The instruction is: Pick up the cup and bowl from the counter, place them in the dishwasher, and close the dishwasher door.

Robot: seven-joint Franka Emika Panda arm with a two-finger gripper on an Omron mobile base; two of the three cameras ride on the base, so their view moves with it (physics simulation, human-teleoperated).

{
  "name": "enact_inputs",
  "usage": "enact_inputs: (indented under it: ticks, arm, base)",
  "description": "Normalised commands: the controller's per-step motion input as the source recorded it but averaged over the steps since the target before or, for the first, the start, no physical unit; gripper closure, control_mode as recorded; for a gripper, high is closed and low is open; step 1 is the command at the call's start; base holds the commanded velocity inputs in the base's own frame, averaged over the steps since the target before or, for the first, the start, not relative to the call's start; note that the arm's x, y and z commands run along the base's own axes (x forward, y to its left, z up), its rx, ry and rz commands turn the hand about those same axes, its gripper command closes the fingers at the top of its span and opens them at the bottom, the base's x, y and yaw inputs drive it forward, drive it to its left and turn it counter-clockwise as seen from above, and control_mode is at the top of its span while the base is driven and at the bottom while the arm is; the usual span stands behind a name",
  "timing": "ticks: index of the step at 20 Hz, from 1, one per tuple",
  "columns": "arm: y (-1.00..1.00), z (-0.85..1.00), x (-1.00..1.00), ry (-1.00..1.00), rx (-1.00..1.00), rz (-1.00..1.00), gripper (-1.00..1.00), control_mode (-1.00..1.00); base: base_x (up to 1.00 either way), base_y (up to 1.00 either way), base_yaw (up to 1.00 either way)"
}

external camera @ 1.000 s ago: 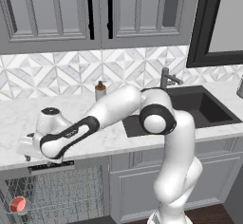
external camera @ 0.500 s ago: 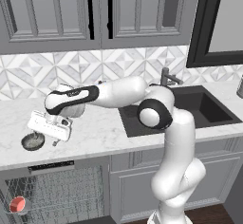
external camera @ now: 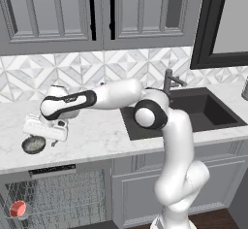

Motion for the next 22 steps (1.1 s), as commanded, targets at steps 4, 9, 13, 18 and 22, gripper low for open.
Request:
enact_inputs:
  ticks: [4, 9, 13, 18, 22]
  arm:
    - [0.14, 0.0, 0.91, 0.1, -0.15, 0.19, -1.0, -1.0]
    - [0.14, 0.0, 0.79, 0.04, -0.11, 0.17, -1.0, -1.0]
    - [0.01, -0.47, -0.05, -0.14, 0.0, 0.05, -1.0, -1.0]
    - [0.0, -0.8, -0.3, -0.16, 0.0, 0.01, -1.0, -1.0]
    - [0.0, -0.21, 0.03, -0.19, 0.0, 0.02, -1.0, -1.0]
  base:
    - [0.0, 0.0, 0.0]
    - [0.0, 0.0, 0.0]
    - [0.0, 0.0, 0.0]
    - [0.0, 0.0, 0.0]
    - [0.0, 0.0, 0.0]
